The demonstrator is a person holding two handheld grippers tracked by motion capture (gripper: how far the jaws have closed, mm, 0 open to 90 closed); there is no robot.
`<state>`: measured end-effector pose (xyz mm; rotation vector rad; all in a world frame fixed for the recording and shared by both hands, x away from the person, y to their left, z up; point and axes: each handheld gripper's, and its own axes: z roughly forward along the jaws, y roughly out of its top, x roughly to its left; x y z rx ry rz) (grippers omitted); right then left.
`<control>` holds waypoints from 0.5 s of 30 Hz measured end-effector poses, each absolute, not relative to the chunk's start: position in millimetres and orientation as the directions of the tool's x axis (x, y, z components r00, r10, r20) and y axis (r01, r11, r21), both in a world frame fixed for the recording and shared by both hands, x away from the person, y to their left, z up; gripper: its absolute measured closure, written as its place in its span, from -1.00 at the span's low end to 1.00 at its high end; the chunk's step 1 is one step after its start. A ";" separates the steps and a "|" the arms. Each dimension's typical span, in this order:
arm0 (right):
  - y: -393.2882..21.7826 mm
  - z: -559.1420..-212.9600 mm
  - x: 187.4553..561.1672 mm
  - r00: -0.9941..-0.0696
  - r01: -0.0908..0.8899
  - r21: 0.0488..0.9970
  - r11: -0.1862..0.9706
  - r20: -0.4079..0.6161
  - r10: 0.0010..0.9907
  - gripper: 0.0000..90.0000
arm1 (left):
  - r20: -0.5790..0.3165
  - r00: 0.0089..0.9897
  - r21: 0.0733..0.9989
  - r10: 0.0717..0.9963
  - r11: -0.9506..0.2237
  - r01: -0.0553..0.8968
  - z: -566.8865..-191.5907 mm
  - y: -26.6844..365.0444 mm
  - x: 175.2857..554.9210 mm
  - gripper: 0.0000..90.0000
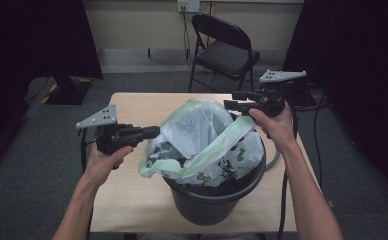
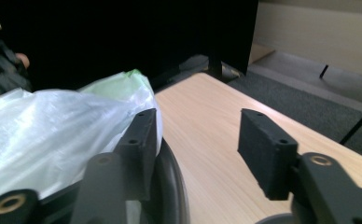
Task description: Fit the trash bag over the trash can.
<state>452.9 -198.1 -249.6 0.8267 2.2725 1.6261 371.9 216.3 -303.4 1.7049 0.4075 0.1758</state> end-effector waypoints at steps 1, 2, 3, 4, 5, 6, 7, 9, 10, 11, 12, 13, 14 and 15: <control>-199.7 -247.9 451.1 -0.819 0.305 0.926 0.220 0.138 0.557 -0.03 | -0.111 0.925 0.977 0.364 -0.131 0.169 -303.9 217.5 369.9 0.92; -201.1 -246.9 449.8 -0.821 0.304 0.929 0.213 0.142 0.553 -0.05 | -0.107 0.928 0.977 0.356 -0.137 0.165 -303.8 219.0 367.3 0.90; -203.0 -245.8 448.3 -0.822 0.303 0.931 0.202 0.149 0.549 -0.07 | -0.106 0.934 0.977 0.342 -0.137 0.161 -303.1 219.8 365.0 0.87; -204.7 -244.8 446.9 -0.824 0.301 0.933 0.197 0.151 0.547 -0.08 | -0.099 0.934 0.979 0.344 -0.136 0.154 -301.6 220.5 363.4 0.83; -205.8 -243.9 445.4 -0.824 0.301 0.934 0.193 0.153 0.546 -0.09 | -0.097 0.933 0.980 0.348 -0.129 0.150 -299.5 220.6 363.2 0.79; -207.0 -243.2 444.6 -0.828 0.298 0.935 0.191 0.153 0.540 -0.09 | -0.098 0.934 0.981 0.345 -0.123 0.148 -297.0 221.2 364.2 0.78; -208.0 -242.6 443.7 -0.828 0.299 0.936 0.187 0.157 0.538 -0.10 | -0.107 0.933 0.984 0.342 -0.100 0.149 -294.7 221.2 365.7 0.76; -210.2 -241.9 441.9 -0.836 0.296 0.939 0.176 0.166 0.523 -0.09 | -0.115 0.931 0.986 0.347 -0.075 0.150 -290.5 220.4 370.3 0.65; -211.3 -241.1 440.3 -0.835 0.293 0.941 0.168 0.167 0.524 -0.09 | -0.124 0.926 0.986 0.357 -0.065 0.157 -288.7 219.2 373.5 0.58; -212.4 -240.1 438.9 -0.835 0.288 0.944 0.161 0.166 0.524 -0.08 | -0.130 0.922 0.985 0.366 -0.058 0.162 -287.1 218.1 377.3 0.54; -213.4 -239.1 437.5 -0.839 0.285 0.945 0.160 0.165 0.519 -0.08 | -0.143 0.918 0.985 0.370 -0.043 0.170 -285.4 216.7 382.6 0.50; -214.4 -238.1 436.1 -0.841 0.283 0.946 0.159 0.165 0.516 -0.08 | -0.151 0.914 0.984 0.377 -0.034 0.177 -284.5 215.7 385.9 0.43; -214.8 -237.7 435.5 -0.842 0.285 0.945 0.160 0.166 0.514 -0.09 | -0.160 0.908 0.982 0.386 -0.029 0.185 -283.5 213.9 390.2 0.39; -215.1 -237.5 434.8 -0.844 0.286 0.944 0.164 0.167 0.509 -0.09 | -0.168 0.903 0.980 0.395 -0.031 0.196 -283.1 211.6 394.8 0.32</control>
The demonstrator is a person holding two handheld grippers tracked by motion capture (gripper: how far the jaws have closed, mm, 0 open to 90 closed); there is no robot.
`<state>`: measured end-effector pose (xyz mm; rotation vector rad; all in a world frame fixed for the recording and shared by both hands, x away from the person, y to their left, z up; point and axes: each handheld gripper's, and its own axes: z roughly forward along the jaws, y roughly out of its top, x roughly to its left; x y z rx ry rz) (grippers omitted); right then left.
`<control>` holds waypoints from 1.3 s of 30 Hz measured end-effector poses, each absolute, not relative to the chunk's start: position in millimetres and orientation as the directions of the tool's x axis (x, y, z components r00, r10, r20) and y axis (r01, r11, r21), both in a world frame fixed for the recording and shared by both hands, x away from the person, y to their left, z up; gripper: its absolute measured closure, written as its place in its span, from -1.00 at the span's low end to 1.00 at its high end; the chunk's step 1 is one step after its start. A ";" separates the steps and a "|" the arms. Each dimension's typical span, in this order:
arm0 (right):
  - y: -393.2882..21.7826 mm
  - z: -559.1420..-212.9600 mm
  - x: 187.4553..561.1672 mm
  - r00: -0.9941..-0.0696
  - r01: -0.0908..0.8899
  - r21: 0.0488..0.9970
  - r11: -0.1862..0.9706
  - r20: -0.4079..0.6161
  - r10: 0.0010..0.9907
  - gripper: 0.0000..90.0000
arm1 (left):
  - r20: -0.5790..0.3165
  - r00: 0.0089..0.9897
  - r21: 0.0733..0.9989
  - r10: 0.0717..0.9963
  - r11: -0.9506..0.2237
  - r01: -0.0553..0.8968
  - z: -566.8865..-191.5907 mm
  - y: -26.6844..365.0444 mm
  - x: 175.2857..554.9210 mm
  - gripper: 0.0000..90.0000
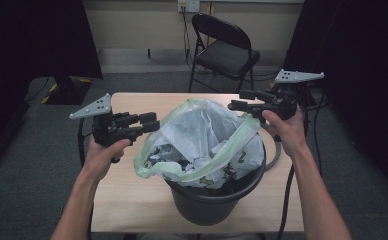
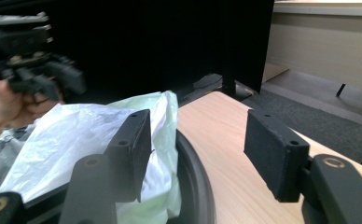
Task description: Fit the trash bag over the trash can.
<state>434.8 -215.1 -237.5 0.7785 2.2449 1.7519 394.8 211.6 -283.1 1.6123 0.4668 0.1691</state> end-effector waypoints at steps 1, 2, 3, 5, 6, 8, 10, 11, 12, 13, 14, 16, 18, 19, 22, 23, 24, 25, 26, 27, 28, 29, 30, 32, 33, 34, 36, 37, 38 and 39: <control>-215.4 -237.5 434.0 -0.850 0.285 0.944 0.165 0.169 0.499 -0.09 | -0.170 0.897 0.979 0.409 -0.033 0.201 -283.6 209.0 399.4 0.23; -215.3 -237.7 433.3 -0.853 0.286 0.944 0.165 0.172 0.493 -0.09 | -0.172 0.888 0.978 0.427 -0.035 0.206 -284.7 205.6 404.1 0.14; -214.6 -238.0 432.9 -0.855 0.285 0.943 0.171 0.170 0.491 -0.09 | -0.178 0.883 0.975 0.435 -0.043 0.218 -286.1 201.7 409.0 0.08; -211.8 -238.8 431.8 -0.863 0.282 0.941 0.188 0.163 0.478 -0.09 | -0.185 0.879 0.970 0.439 -0.063 0.236 -288.8 193.7 417.9 -0.01; -210.3 -239.1 431.4 -0.865 0.281 0.940 0.192 0.161 0.476 -0.08 | -0.193 0.881 0.968 0.432 -0.063 0.243 -289.6 189.2 423.3 -0.06; -207.1 -239.3 430.6 -0.870 0.279 0.939 0.200 0.160 0.466 -0.07 | -0.198 0.881 0.966 0.429 -0.066 0.249 -289.2 183.3 429.8 -0.07; -204.3 -239.2 430.3 -0.872 0.277 0.937 0.212 0.152 0.465 -0.07 | -0.193 0.878 0.965 0.438 -0.080 0.251 -287.5 177.0 439.1 -0.09; -203.6 -239.1 430.2 -0.873 0.275 0.937 0.214 0.151 0.463 -0.07 | -0.193 0.876 0.963 0.443 -0.084 0.254 -287.1 175.3 443.9 -0.09; -203.0 -239.0 430.2 -0.873 0.276 0.938 0.211 0.154 0.462 -0.07 | -0.198 0.873 0.961 0.446 -0.086 0.261 -287.1 174.0 447.4 -0.09; -202.5 -239.1 430.2 -0.874 0.276 0.937 0.213 0.153 0.462 -0.07 | -0.202 0.873 0.962 0.444 -0.080 0.263 -287.7 172.7 452.0 -0.11; -201.9 -239.3 430.1 -0.875 0.275 0.937 0.217 0.151 0.460 -0.07 | -0.215 0.872 0.959 0.439 -0.072 0.272 -288.3 171.1 457.6 -0.11; -201.0 -239.9 430.7 -0.876 0.277 0.935 0.220 0.152 0.457 -0.07 | -0.228 0.875 0.955 0.428 -0.077 0.286 -289.4 167.1 466.3 -0.10; -200.2 -240.8 432.3 -0.877 0.278 0.935 0.220 0.154 0.456 -0.07 | -0.245 0.876 0.951 0.415 -0.074 0.301 -291.1 162.6 474.5 -0.11; -200.1 -241.2 432.7 -0.877 0.278 0.936 0.216 0.156 0.454 -0.07 | -0.256 0.874 0.948 0.412 -0.069 0.310 -292.3 160.2 478.4 -0.09; -199.1 -243.5 434.1 -0.879 0.280 0.937 0.211 0.162 0.448 -0.07 | -0.266 0.880 0.940 0.394 -0.094 0.327 -297.1 152.1 485.9 0.06; -198.8 -244.1 434.2 -0.879 0.281 0.936 0.210 0.164 0.447 -0.07 | -0.274 0.883 0.936 0.382 -0.105 0.336 -299.5 149.7 488.0 0.13; -198.5 -245.1 434.3 -0.879 0.281 0.936 0.213 0.162 0.448 -0.07 | -0.278 0.889 0.934 0.365 -0.115 0.339 -302.1 147.2 489.1 0.35; -198.4 -246.2 434.4 -0.879 0.282 0.936 0.210 0.165 0.447 -0.07 | -0.281 0.892 0.932 0.354 -0.120 0.341 -303.7 146.1 488.8 0.52; -198.7 -246.9 434.4 -0.880 0.283 0.936 0.212 0.165 0.446 -0.07 | -0.275 0.895 0.933 0.350 -0.126 0.336 -304.6 145.9 487.7 0.70; -199.2 -247.6 434.3 -0.880 0.283 0.936 0.209 0.166 0.444 -0.07 | -0.273 0.892 0.934 0.360 -0.125 0.336 -304.9 146.4 486.2 0.84; -199.8 -248.1 434.2 -0.880 0.282 0.936 0.209 0.166 0.446 -0.07 | -0.275 0.894 0.935 0.353 -0.120 0.335 -305.2 147.6 485.2 0.93; -200.4 -248.4 434.2 -0.879 0.281 0.937 0.209 0.164 0.447 -0.08 | -0.275 0.894 0.936 0.353 -0.115 0.333 -305.3 149.2 483.2 0.98; -201.0 -248.5 434.1 -0.878 0.283 0.937 0.204 0.168 0.448 -0.08 | -0.272 0.891 0.936 0.364 -0.114 0.332 -305.2 151.2 481.2 0.99; -202.3 -248.0 433.2 -0.877 0.279 0.939 0.201 0.164 0.452 -0.10 | -0.267 0.889 0.938 0.373 -0.112 0.329 -305.2 157.4 477.0 1.00; -202.7 -247.3 432.5 -0.876 0.279 0.940 0.197 0.165 0.453 -0.11 | -0.259 0.886 0.940 0.384 -0.112 0.323 -305.0 161.5 474.7 1.00; -203.1 -246.3 431.9 -0.875 0.276 0.940 0.198 0.161 0.457 -0.12 | -0.261 0.883 0.940 0.391 -0.104 0.324 -304.7 166.0 472.4 1.00; -203.2 -243.4 430.6 -0.873 0.273 0.942 0.196 0.157 0.462 -0.14 | -0.258 0.869 0.943 0.422 -0.088 0.322 -303.6 177.8 466.6 1.00; -203.1 -241.2 429.8 -0.872 0.268 0.944 0.193 0.153 0.465 -0.15 | -0.258 0.867 0.944 0.426 -0.082 0.321 -303.3 183.0 463.9 1.00; -202.8 -239.4 429.2 -0.872 0.266 0.944 0.194 0.150 0.466 -0.16 | -0.258 0.864 0.944 0.433 -0.076 0.320 -303.2 188.2 461.1 1.00; -202.2 -237.6 428.6 -0.873 0.265 0.945 0.193 0.150 0.465 -0.17 | -0.256 0.860 0.945 0.441 -0.072 0.318 -303.6 193.5 458.3 1.00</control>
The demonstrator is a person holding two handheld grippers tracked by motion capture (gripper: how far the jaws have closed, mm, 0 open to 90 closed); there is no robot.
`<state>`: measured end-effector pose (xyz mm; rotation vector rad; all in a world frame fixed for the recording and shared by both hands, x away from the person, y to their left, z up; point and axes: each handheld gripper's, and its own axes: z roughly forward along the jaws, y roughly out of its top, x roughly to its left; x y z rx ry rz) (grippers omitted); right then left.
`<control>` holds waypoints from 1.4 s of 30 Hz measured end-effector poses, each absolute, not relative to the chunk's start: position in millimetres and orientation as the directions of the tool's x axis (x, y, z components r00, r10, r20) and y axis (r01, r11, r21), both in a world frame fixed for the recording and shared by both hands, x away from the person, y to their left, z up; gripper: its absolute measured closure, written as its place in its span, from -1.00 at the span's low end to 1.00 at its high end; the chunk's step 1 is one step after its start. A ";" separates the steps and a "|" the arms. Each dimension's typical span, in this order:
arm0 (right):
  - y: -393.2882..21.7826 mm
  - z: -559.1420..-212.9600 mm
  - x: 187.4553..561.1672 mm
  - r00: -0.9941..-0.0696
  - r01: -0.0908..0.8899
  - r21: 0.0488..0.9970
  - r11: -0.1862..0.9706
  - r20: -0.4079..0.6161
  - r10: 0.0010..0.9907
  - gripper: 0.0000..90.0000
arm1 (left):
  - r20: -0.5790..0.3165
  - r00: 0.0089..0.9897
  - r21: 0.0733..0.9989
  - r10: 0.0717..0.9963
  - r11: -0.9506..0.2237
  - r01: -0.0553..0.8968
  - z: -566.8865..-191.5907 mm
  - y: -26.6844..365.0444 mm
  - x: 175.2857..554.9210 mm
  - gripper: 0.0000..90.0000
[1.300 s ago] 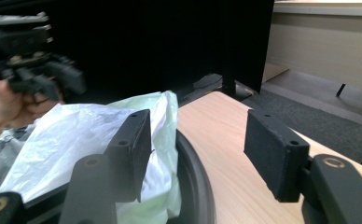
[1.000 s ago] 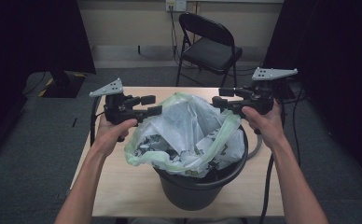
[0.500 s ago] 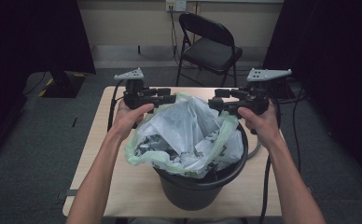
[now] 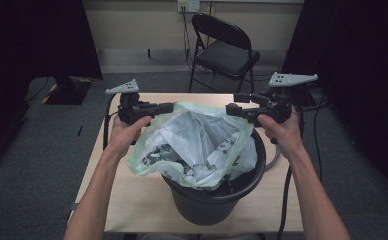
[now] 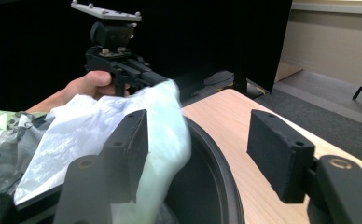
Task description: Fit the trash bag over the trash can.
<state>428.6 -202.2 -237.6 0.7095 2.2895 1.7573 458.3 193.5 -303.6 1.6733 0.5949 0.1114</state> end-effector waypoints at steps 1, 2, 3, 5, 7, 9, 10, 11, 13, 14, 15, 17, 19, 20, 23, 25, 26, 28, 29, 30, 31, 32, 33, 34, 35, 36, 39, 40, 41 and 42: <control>-201.4 -236.1 427.9 -0.873 0.260 0.946 0.192 0.146 0.465 -0.17 | -0.258 0.858 0.946 0.445 -0.064 0.318 -304.8 198.8 455.7 1.00; -200.3 -234.9 427.2 -0.875 0.254 0.948 0.190 0.142 0.463 -0.17 | -0.261 0.855 0.946 0.449 -0.056 0.318 -306.1 202.6 454.0 1.00; -199.5 -234.1 426.8 -0.876 0.253 0.948 0.192 0.141 0.462 -0.18 | -0.266 0.851 0.946 0.453 -0.049 0.322 -307.8 207.1 452.4 1.00; -195.9 -232.4 426.0 -0.879 0.250 0.948 0.199 0.136 0.457 -0.20 | -0.268 0.838 0.944 0.476 -0.044 0.327 -311.3 216.4 448.9 1.00; -192.6 -231.7 425.3 -0.880 0.246 0.948 0.203 0.131 0.456 -0.20 | -0.279 0.837 0.945 0.470 -0.021 0.326 -314.0 224.1 444.8 1.00; -189.8 -231.9 425.9 -0.876 0.250 0.944 0.214 0.127 0.465 -0.21 | -0.283 0.840 0.946 0.462 -0.011 0.325 -316.1 230.1 441.9 1.00; -188.4 -232.6 427.2 -0.870 0.252 0.942 0.220 0.121 0.478 -0.22 | -0.284 0.839 0.946 0.464 -0.008 0.324 -316.9 232.0 440.8 1.00; -188.3 -233.4 428.5 -0.868 0.257 0.942 0.217 0.127 0.480 -0.21 | -0.285 0.839 0.946 0.464 -0.007 0.325 -317.6 233.4 440.0 1.00; -188.2 -235.5 430.5 -0.866 0.266 0.939 0.217 0.134 0.482 -0.06 | -0.288 0.836 0.945 0.467 -0.005 0.328 -319.8 235.6 439.2 1.00; -188.4 -236.4 431.0 -0.863 0.269 0.937 0.223 0.132 0.487 0.00 | -0.292 0.837 0.944 0.463 -0.001 0.330 -321.0 235.4 439.6 1.00; -188.6 -237.5 431.4 -0.861 0.272 0.934 0.232 0.128 0.493 0.24 | -0.291 0.836 0.943 0.465 -0.005 0.332 -322.0 234.5 440.7 1.00; -190.2 -239.9 432.3 -0.845 0.270 0.931 0.247 0.107 0.523 0.54 | -0.296 0.835 0.941 0.465 -0.009 0.338 -323.8 231.0 443.2 0.99; -193.0 -243.1 434.0 -0.843 0.271 0.927 0.258 0.099 0.529 0.78 | -0.300 0.834 0.940 0.463 -0.007 0.341 -325.4 227.3 445.3 0.99; -194.2 -244.3 434.4 -0.836 0.272 0.927 0.257 0.095 0.540 0.86 | -0.297 0.835 0.940 0.463 -0.014 0.342 -326.3 224.1 446.3 0.99; -201.2 -251.5 438.5 -0.822 0.286 0.925 0.248 0.104 0.559 0.97 | -0.280 0.835 0.940 0.474 -0.041 0.338 -327.9 217.6 447.8 0.99; -206.5 -257.6 441.8 -0.815 0.297 0.924 0.239 0.115 0.568 1.00 | -0.272 0.835 0.940 0.478 -0.055 0.338 -329.2 213.0 448.1 0.99; -209.5 -260.8 443.3 -0.812 0.306 0.925 0.227 0.129 0.569 1.00 | -0.263 0.837 0.940 0.479 -0.067 0.333 -329.6 211.3 448.2 0.99; -214.3 -266.5 445.0 -0.807 0.314 0.925 0.216 0.140 0.574 1.00 | -0.249 0.841 0.940 0.480 -0.091 0.330 -330.7 208.6 447.7 1.00; -216.4 -270.1 445.8 -0.807 0.320 0.923 0.212 0.149 0.572 1.00 | -0.247 0.843 0.939 0.477 -0.098 0.330 -331.7 206.8 447.1 1.00; -218.1 -273.8 446.3 -0.804 0.328 0.920 0.213 0.154 0.574 1.00 | -0.237 0.846 0.939 0.478 -0.113 0.326 -333.2 205.3 446.4 1.00; -219.7 -278.0 447.1 -0.804 0.335 0.919 0.210 0.162 0.572 1.00 | -0.230 0.849 0.937 0.475 -0.128 0.325 -335.0 203.7 445.7 1.00; -221.0 -282.0 447.5 -0.804 0.340 0.917 0.209 0.168 0.570 1.00 | -0.218 0.852 0.935 0.475 -0.149 0.322 -337.7 201.9 444.9 1.00; -222.2 -286.9 447.9 -0.807 0.343 0.917 0.204 0.177 0.563 1.00 | -0.217 0.852 0.933 0.476 -0.155 0.324 -339.5 200.8 444.5 1.00; -222.7 -289.8 448.1 -0.808 0.347 0.915 0.204 0.181 0.560 1.00 | -0.220 0.854 0.931 0.471 -0.161 0.328 -342.8 199.8 444.4 1.00; -223.6 -295.0 448.4 -0.808 0.352 0.914 0.202 0.187 0.559 1.00 | -0.224 0.855 0.930 0.467 -0.160 0.331 -345.0 199.1 444.4 1.00; -223.9 -298.7 448.9 -0.809 0.357 0.912 0.201 0.194 0.555 1.00 | -0.226 0.854 0.927 0.468 -0.165 0.336 -348.5 198.2 444.2 1.00; -223.2 -315.1 450.9 -0.810 0.382 0.899 0.214 0.214 0.546 1.00 | -0.227 0.856 0.917 0.464 -0.194 0.348 -357.8 196.0 444.7 1.00; -222.5 -318.6 451.5 -0.809 0.387 0.894 0.225 0.212 0.549 1.00 | -0.234 0.855 0.913 0.463 -0.197 0.357 -360.8 195.9 445.6 1.00; -221.8 -322.9 452.5 -0.807 0.394 0.888 0.238 0.210 0.552 1.00 | -0.239 0.851 0.912 0.468 -0.192 0.362 -362.9 196.5 446.3 1.00; -221.4 -326.4 453.5 -0.807 0.401 0.883 0.243 0.214 0.551 1.00 | -0.248 0.851 0.912 0.464 -0.185 0.366 -363.9 197.8 446.8 1.00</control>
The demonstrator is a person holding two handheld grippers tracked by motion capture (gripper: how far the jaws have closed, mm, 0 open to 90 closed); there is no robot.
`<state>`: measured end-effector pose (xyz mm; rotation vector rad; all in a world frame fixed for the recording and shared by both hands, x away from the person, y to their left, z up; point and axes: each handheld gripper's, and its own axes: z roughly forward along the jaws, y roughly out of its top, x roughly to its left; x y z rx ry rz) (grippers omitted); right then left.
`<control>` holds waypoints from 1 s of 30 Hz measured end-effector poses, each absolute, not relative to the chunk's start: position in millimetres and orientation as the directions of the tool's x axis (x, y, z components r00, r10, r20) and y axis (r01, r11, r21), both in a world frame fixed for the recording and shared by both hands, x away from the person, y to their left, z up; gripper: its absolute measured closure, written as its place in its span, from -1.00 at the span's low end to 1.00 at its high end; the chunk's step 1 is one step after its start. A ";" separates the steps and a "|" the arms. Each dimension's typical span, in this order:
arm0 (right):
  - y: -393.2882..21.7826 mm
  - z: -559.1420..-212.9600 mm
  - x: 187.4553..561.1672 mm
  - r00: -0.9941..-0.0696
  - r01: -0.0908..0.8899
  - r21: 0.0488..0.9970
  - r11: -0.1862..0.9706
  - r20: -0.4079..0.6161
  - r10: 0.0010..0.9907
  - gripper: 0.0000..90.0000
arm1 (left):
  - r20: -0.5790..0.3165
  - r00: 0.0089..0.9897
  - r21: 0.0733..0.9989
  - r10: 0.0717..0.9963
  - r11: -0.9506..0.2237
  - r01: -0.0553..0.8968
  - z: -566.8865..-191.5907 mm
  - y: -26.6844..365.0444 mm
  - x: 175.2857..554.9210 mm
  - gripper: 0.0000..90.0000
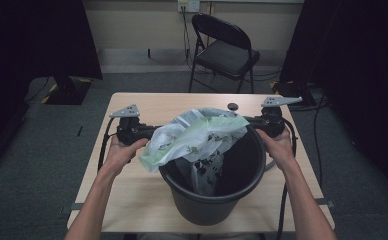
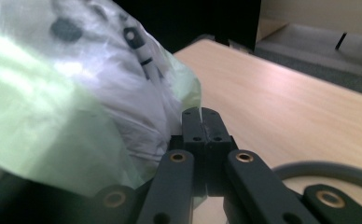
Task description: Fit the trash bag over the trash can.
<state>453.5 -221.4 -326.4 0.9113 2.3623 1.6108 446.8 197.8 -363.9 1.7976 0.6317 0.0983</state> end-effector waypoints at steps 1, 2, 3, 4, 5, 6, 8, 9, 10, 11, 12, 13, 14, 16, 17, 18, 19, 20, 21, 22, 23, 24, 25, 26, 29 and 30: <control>-221.7 -328.4 454.4 -0.803 0.401 0.885 0.238 0.215 0.555 1.00 | -0.248 0.851 0.913 0.463 -0.183 0.366 -363.5 199.0 446.9 0.99; -222.6 -328.0 455.2 -0.799 0.401 0.887 0.228 0.217 0.560 1.00 | -0.249 0.849 0.912 0.466 -0.181 0.367 -362.3 199.9 446.8 0.93; -223.7 -326.4 456.1 -0.797 0.398 0.891 0.219 0.217 0.564 0.99 | -0.247 0.850 0.913 0.465 -0.184 0.365 -360.9 200.8 446.8 0.90; -224.7 -324.7 456.8 -0.792 0.396 0.893 0.212 0.216 0.570 0.89 | -0.246 0.848 0.913 0.470 -0.182 0.365 -358.5 201.8 446.4 0.84; -225.8 -321.7 457.5 -0.778 0.399 0.896 0.195 0.218 0.590 0.71 | -0.248 0.843 0.915 0.478 -0.171 0.366 -355.7 203.3 446.2 0.74; -227.1 -318.2 458.0 -0.768 0.399 0.897 0.188 0.216 0.603 0.69 | -0.248 0.841 0.918 0.480 -0.160 0.362 -351.7 205.7 446.0 0.62; -230.3 -310.9 457.9 -0.761 0.389 0.904 0.176 0.208 0.615 0.55 | -0.245 0.834 0.923 0.494 -0.145 0.357 -345.4 209.3 446.1 0.53; -231.9 -307.0 457.8 -0.751 0.390 0.907 0.161 0.211 0.626 0.46 | -0.248 0.828 0.926 0.503 -0.129 0.356 -340.7 212.0 447.1 0.45; -233.9 -302.3 457.2 -0.747 0.383 0.911 0.151 0.209 0.631 0.44 | -0.245 0.822 0.929 0.514 -0.120 0.351 -337.0 214.4 447.7 0.38; -235.2 -298.4 456.1 -0.745 0.376 0.915 0.145 0.205 0.635 0.40 | -0.247 0.818 0.931 0.520 -0.109 0.350 -334.3 215.9 448.1 0.34; -236.0 -295.7 455.4 -0.744 0.370 0.919 0.139 0.203 0.637 0.34 | -0.247 0.813 0.933 0.527 -0.096 0.346 -329.3 218.1 449.1 0.30; -237.3 -291.6 454.6 -0.742 0.365 0.922 0.129 0.204 0.639 0.33 | -0.251 0.812 0.936 0.527 -0.080 0.342 -325.5 219.3 449.9 0.24; -238.1 -288.9 454.1 -0.747 0.361 0.925 0.123 0.207 0.632 0.33 | -0.250 0.810 0.939 0.530 -0.071 0.337 -321.6 220.1 451.1 0.21; -238.1 -284.4 453.2 -0.751 0.350 0.929 0.118 0.203 0.628 0.29 | -0.257 0.808 0.941 0.530 -0.052 0.333 -315.1 219.4 453.3 0.16; -237.5 -282.1 452.6 -0.754 0.346 0.931 0.116 0.203 0.625 0.29 | -0.264 0.815 0.944 0.515 -0.037 0.329 -311.0 217.1 454.8 0.12; -236.4 -279.7 451.9 -0.760 0.340 0.934 0.114 0.201 0.619 0.27 | -0.270 0.823 0.945 0.500 -0.024 0.325 -308.2 213.5 455.5 0.10; -235.1 -277.9 451.3 -0.763 0.337 0.935 0.115 0.199 0.615 0.25 | -0.273 0.831 0.947 0.485 -0.019 0.322 -306.0 209.3 455.9 0.10; -233.7 -276.3 450.5 -0.766 0.333 0.936 0.116 0.197 0.612 0.22 | -0.278 0.841 0.947 0.465 -0.017 0.322 -304.8 204.3 455.9 0.10; -232.2 -274.9 449.6 -0.770 0.331 0.936 0.119 0.195 0.608 0.21 | -0.271 0.850 0.947 0.452 -0.030 0.319 -304.5 199.4 456.1 0.11; -230.6 -273.7 448.5 -0.775 0.328 0.936 0.125 0.191 0.602 0.20 | -0.275 0.855 0.945 0.439 -0.042 0.325 -305.1 194.5 456.0 0.13; -229.1 -272.4 447.3 -0.778 0.326 0.936 0.129 0.189 0.599 0.18 | -0.274 0.862 0.943 0.427 -0.055 0.327 -305.9 190.5 455.5 0.16; -227.8 -271.3 446.1 -0.780 0.321 0.938 0.132 0.183 0.599 0.17 | -0.272 0.872 0.943 0.408 -0.068 0.326 -306.8 187.2 454.4 0.21; -226.9 -270.2 444.8 -0.782 0.318 0.939 0.132 0.180 0.596 0.17 | -0.271 0.877 0.943 0.396 -0.076 0.325 -307.3 184.9 453.0 0.28; -226.2 -269.4 443.9 -0.785 0.314 0.940 0.133 0.178 0.594 0.16 | -0.262 0.880 0.944 0.395 -0.083 0.318 -307.7 182.8 450.7 0.34; -224.9 -266.5 440.8 -0.792 0.305 0.944 0.129 0.176 0.584 0.14 | -0.252 0.891 0.947 0.378 -0.095 0.308 -307.5 182.5 445.4 0.62; -224.5 -265.5 439.7 -0.795 0.303 0.944 0.134 0.172 0.582 0.13 | -0.247 0.893 0.948 0.376 -0.099 0.304 -307.2 183.4 443.2 0.69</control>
